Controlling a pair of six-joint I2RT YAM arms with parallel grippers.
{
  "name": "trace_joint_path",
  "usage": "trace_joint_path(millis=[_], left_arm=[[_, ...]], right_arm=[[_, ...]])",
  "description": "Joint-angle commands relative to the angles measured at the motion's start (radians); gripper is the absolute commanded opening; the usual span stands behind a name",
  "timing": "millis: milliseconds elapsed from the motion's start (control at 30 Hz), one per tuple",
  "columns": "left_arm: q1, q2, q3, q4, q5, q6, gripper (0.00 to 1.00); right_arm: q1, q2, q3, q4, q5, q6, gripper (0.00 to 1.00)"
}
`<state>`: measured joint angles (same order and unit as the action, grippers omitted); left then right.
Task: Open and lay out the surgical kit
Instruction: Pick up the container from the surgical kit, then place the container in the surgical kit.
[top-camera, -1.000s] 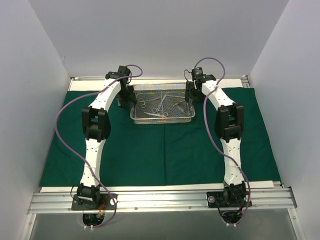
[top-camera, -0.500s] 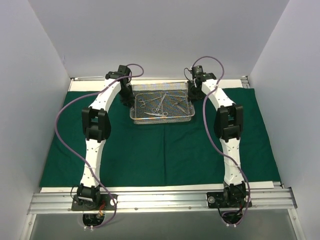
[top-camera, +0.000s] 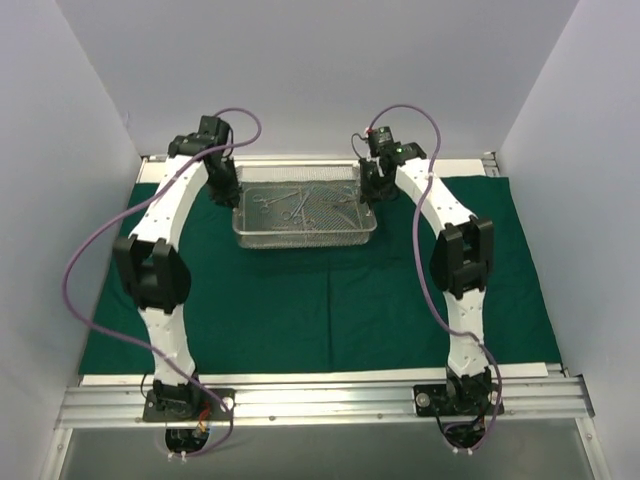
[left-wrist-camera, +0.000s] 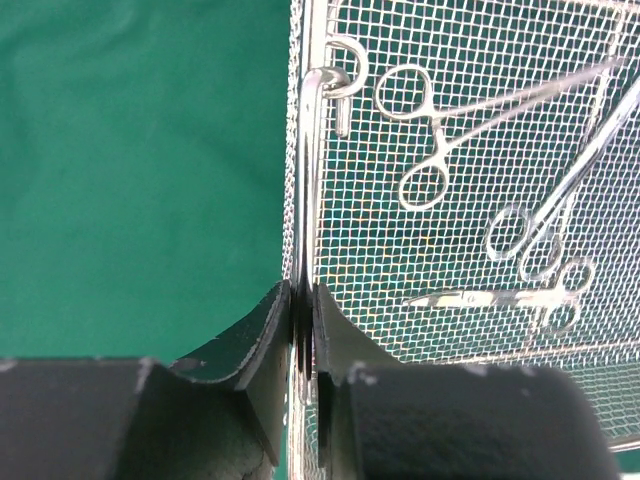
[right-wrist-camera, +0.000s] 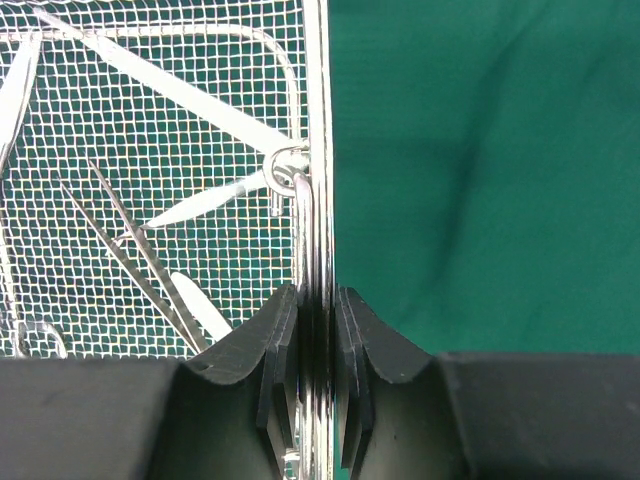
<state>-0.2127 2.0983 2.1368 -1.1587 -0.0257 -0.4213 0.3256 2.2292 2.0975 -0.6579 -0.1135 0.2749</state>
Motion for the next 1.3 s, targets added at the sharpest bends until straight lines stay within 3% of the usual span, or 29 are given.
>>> trace_joint_path(millis=[0,300,500,967,1267], left_arm=[[-0.020,-0.204,-0.121,0.056,0.035,-0.002,0.02],[-0.071,-0.429,-0.446,0.099,0.009,-0.066,0.02],[-0.076,-0.527,-0.584,0.155,-0.036,-0.082,0.02],[-0.059,-0.529,-0.573,0.151,-0.220,-0.071,0.02],[0.191,-0.518,-0.698,0.200,-0.238,-0.143,0.02]], right_arm=[[0.058,-0.215,-0.074,0.046,-0.048,0.041,0.00],[0.107,-0.445,-0.483,0.147,-0.075,0.026,0.00],[0.194,-0.516,-0.576,0.214,-0.017,0.000,0.00],[0.269,-0.323,-0.306,0.303,0.029,-0.062,0.00],[0.343,-0.083,-0.093,0.380,0.058,-0.092,0.00]])
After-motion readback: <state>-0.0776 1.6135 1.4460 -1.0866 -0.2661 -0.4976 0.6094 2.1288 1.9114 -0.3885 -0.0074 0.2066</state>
